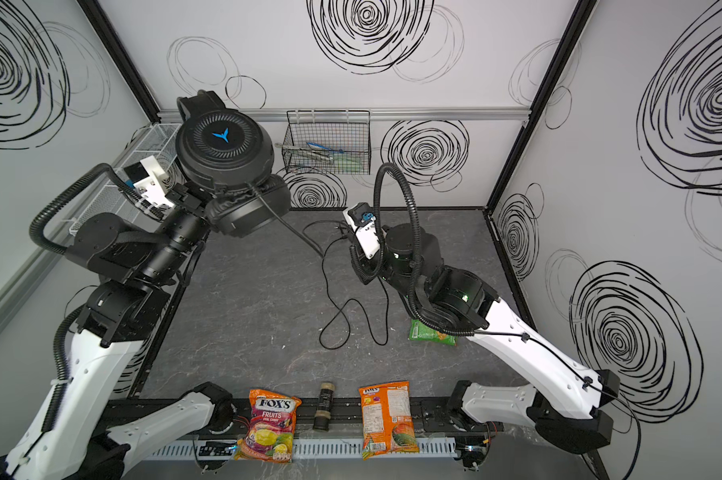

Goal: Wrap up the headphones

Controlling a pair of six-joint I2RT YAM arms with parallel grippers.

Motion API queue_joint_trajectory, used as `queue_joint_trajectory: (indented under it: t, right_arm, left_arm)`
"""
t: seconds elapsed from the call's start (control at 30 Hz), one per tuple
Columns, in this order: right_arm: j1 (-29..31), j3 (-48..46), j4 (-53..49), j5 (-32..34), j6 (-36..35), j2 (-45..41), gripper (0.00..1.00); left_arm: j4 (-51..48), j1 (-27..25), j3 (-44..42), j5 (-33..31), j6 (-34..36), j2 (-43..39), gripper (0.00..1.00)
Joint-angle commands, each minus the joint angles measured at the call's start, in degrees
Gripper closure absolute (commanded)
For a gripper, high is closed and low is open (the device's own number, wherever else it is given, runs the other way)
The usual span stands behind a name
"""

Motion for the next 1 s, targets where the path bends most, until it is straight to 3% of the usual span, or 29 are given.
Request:
queue_joint_trajectory:
  t: [0.0, 0.17, 0.2, 0.3, 0.5, 0.73, 0.97]
  right_arm:
    - [-0.17, -2.61, 4.84, -2.79, 1.57, -2.64, 1.00]
    - [-0.15, -7.63, 4.14, -3.60, 2.35, -7.64, 1.00]
    - [-0.17, -8.88, 3.58, -3.73, 2.69, -8.52, 0.96]
    - [-0.17, -11.88, 2.29, -3.85, 2.88, -10.32, 0.69]
    - [-0.17, -12.54, 6.53, -4.52, 0.56, -11.20, 0.29]
    - [-0.25, -9.19, 13.05, -9.04, -4.30, -5.56, 0.22]
    - [-0.56, -9.53, 19.81, -15.73, -3.89, -2.63, 0.20]
  left_arm:
    - [-6.44, 2.02, 3.69, -4.48, -2.43, 1.56, 1.00]
    - [-9.46, 7.16, 3.85, -6.03, -2.92, 1.90, 1.00]
    - [-9.47, 8.42, 3.85, -5.41, -2.73, 2.16, 1.00]
    - [-9.77, 10.37, 4.51, -4.42, -2.02, 2.88, 1.00]
    - [-13.70, 10.34, 8.70, -5.54, -0.12, 3.77, 1.00]
    - [-15.68, 9.49, 9.81, -6.28, -0.67, 3.65, 1.00]
    - [-17.68, 8.36, 12.76, -6.96, -0.37, 5.08, 1.00]
